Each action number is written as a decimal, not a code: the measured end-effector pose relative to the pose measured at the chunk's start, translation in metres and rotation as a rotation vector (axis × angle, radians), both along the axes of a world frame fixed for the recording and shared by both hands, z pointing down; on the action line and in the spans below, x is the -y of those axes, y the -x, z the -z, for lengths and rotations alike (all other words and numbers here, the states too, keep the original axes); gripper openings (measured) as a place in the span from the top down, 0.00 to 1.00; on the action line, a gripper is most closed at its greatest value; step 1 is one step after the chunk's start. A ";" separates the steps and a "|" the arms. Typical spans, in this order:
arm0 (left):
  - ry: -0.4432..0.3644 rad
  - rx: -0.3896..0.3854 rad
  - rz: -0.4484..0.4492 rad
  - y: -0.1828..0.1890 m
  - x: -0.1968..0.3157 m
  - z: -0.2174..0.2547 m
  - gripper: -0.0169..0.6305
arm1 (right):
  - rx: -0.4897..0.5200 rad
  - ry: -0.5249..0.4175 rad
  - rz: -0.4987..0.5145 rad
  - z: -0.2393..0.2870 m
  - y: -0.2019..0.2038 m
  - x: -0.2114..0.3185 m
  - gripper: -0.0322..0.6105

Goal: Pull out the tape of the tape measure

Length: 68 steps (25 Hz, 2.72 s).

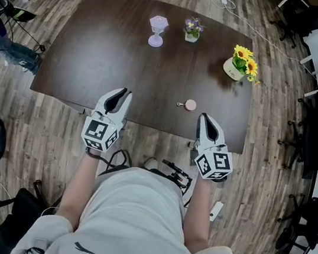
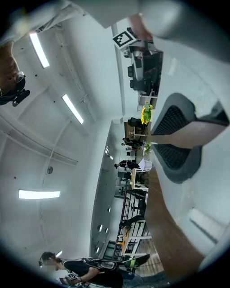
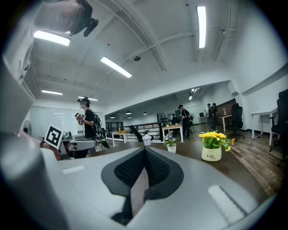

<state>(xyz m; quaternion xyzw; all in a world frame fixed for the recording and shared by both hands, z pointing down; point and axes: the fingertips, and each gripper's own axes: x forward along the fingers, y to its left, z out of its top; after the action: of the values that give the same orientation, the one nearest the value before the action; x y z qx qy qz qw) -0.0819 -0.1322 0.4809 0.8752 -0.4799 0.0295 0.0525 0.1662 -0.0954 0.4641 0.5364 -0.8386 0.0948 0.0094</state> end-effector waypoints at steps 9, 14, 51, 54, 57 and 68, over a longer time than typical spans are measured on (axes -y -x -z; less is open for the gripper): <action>0.013 -0.001 0.000 0.000 0.001 -0.005 0.86 | 0.028 -0.001 -0.023 0.002 -0.007 0.001 0.95; 0.019 -0.001 0.000 0.000 0.003 -0.008 0.86 | 0.021 0.002 -0.021 0.000 -0.007 0.003 0.95; 0.066 0.003 0.038 0.021 0.032 -0.021 0.86 | -0.398 0.716 0.141 -0.249 -0.016 0.095 0.54; 0.066 0.004 0.042 0.023 0.034 -0.022 0.86 | -0.397 0.698 0.143 -0.244 -0.017 0.097 0.58; 0.066 0.005 0.043 0.022 0.036 -0.021 0.86 | -0.368 0.694 0.131 -0.242 -0.018 0.098 0.61; 0.050 0.003 0.008 0.009 0.037 -0.013 0.86 | -0.165 0.582 0.135 -0.180 0.013 0.090 0.61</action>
<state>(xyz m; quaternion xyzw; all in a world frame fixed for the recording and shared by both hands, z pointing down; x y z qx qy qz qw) -0.0912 -0.1689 0.4941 0.8716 -0.4828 0.0424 0.0738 0.1536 -0.1853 0.6440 0.4601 -0.8063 0.2865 0.2369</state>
